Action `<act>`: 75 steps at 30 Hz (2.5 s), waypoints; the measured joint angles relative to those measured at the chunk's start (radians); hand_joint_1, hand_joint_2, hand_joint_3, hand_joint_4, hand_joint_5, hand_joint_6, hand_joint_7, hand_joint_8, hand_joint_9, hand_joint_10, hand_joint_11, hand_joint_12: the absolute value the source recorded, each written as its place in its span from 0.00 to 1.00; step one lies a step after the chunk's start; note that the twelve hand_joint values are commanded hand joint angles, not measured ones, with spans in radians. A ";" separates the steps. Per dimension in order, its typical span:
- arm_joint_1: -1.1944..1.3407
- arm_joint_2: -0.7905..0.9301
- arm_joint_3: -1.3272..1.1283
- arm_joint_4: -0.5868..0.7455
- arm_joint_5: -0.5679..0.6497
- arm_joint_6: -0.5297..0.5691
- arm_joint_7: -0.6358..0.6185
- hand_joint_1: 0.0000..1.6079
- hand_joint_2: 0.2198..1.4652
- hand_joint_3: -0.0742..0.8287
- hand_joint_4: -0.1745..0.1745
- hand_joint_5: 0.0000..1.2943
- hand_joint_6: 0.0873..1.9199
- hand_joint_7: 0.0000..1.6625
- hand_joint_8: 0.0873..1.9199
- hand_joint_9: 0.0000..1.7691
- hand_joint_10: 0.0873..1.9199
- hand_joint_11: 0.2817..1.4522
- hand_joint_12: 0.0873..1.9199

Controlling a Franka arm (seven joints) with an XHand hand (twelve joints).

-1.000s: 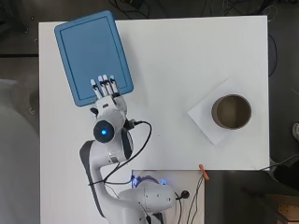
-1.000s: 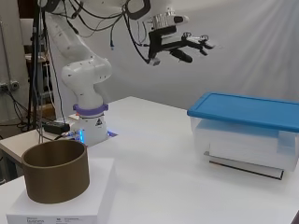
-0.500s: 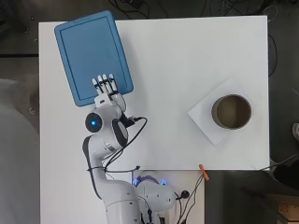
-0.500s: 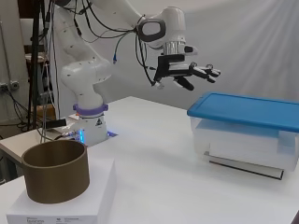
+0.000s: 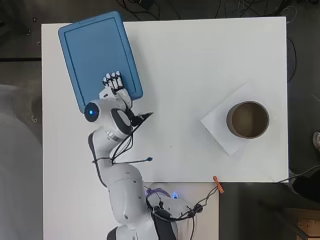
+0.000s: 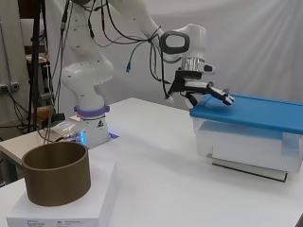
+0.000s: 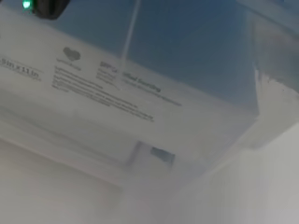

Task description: Teleoperate dual arm-hand system to remove items from a box

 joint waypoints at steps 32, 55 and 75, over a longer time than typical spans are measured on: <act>-0.557 0.233 0.885 0.442 0.035 0.031 -0.478 0.67 0.85 0.06 1.00 0.63 1.00 0.71 1.00 0.78 1.00 0.73 0.98; -0.139 -0.556 0.363 0.250 0.649 -0.262 -1.064 0.72 0.82 0.08 1.00 0.51 1.00 0.68 1.00 0.77 1.00 0.74 0.99; 0.158 -0.782 0.148 0.050 0.712 -0.566 -0.910 0.02 0.35 0.08 0.67 0.03 0.00 0.05 0.00 0.12 0.02 0.10 0.01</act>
